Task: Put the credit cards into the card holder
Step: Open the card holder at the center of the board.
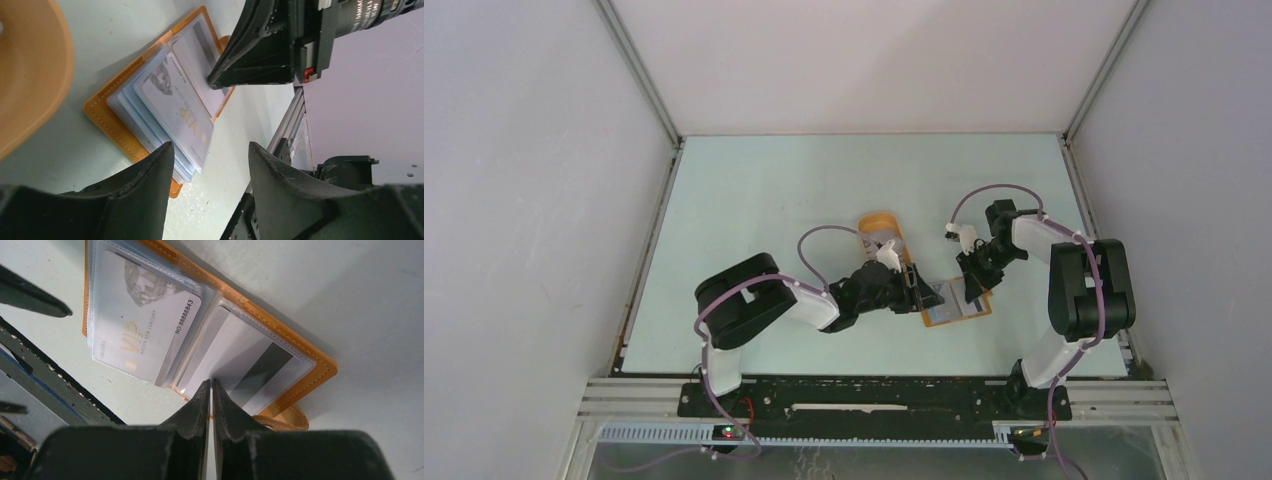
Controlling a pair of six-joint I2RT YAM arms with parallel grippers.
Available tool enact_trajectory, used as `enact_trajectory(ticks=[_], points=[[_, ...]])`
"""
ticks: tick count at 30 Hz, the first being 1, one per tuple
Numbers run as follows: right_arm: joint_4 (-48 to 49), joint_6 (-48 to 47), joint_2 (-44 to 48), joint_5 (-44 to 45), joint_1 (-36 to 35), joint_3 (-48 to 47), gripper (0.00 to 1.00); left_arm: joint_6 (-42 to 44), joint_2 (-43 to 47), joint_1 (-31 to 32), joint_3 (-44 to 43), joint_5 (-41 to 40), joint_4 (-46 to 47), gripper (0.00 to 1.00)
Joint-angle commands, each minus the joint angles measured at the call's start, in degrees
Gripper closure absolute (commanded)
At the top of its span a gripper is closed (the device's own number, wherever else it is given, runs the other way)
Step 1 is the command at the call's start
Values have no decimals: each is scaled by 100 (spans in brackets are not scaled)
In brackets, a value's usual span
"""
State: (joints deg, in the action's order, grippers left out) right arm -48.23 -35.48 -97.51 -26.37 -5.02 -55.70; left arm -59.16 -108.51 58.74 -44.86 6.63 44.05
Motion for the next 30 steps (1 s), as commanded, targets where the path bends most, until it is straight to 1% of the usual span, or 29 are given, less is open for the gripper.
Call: enact_trajectory(ticks=[1,12,25,30], points=[[235,-108,-255,476,-43,103,87,-140,-68,-29,-257,21,214,39],[196,-134,-252,441,-22,97,87,-200,-240,-29,-432,77,86,39],[189,-143,-259,413,1,96,87,-157,14,-38,-294,-80,-110,39],[183,-134,-238,413,-4,95,87,-191,-93,-38,-372,-34,-125,38]])
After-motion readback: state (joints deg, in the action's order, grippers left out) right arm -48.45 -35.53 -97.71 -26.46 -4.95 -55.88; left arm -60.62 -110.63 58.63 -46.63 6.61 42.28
